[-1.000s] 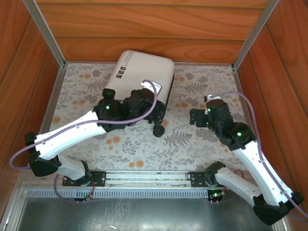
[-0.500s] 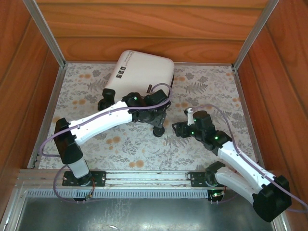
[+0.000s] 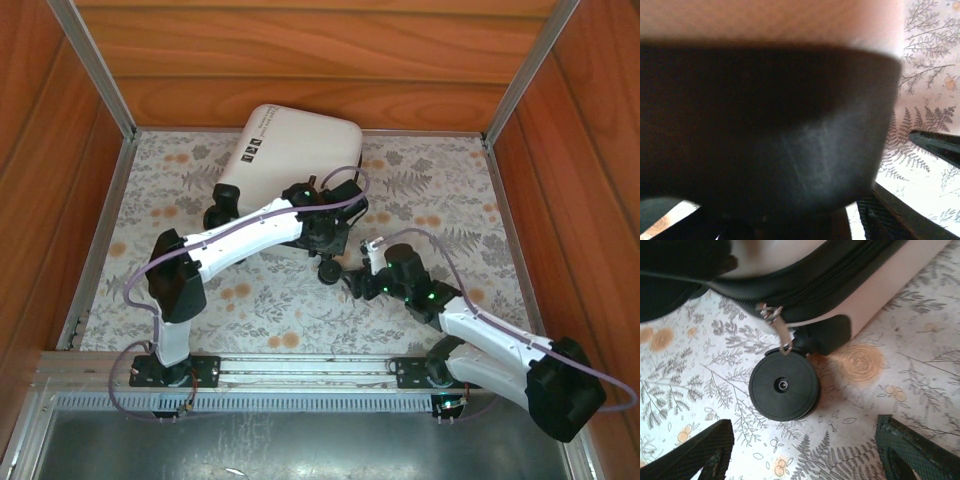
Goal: Pack the luggage
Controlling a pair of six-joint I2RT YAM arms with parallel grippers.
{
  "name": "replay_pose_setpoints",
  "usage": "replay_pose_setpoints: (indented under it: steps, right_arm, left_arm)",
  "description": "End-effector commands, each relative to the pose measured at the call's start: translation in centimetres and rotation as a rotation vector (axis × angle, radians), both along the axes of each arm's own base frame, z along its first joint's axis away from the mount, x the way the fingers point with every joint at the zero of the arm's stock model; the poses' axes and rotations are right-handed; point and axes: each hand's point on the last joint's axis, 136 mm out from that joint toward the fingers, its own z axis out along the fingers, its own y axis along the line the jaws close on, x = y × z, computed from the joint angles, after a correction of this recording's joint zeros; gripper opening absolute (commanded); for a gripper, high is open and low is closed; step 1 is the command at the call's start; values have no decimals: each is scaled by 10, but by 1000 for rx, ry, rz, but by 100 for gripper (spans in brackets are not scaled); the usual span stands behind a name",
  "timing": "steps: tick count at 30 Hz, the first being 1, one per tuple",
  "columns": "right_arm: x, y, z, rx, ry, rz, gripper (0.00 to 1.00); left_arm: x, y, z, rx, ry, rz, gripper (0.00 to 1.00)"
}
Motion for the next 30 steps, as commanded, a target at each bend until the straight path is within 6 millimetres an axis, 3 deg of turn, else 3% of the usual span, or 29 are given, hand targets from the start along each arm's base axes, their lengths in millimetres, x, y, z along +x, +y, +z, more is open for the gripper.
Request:
replay_pose_setpoints:
  steps: [1,4,9,13,20,26,30]
  right_arm:
    - [12,9,8,13,-117,7,77]
    - [12,17,1,15,-137,21,74]
    - [16,29,-11,-47,-211,38,70]
    - [26,35,-7,-42,-276,-7,64]
    - [49,43,-3,-9,-318,-112,53]
    - [63,63,0,60,-329,-129,42]
    - [67,67,5,96,-332,-149,26]
  left_arm:
    - [1,6,-6,15,26,42,47]
    - [0,12,-11,30,35,60,33]
    - [2,18,-14,38,39,77,27]
    - [3,21,-15,38,44,90,21]
    - [6,28,-13,27,40,118,15]
    - [8,32,-11,5,38,136,14]
    - [7,34,-10,-8,44,147,13]
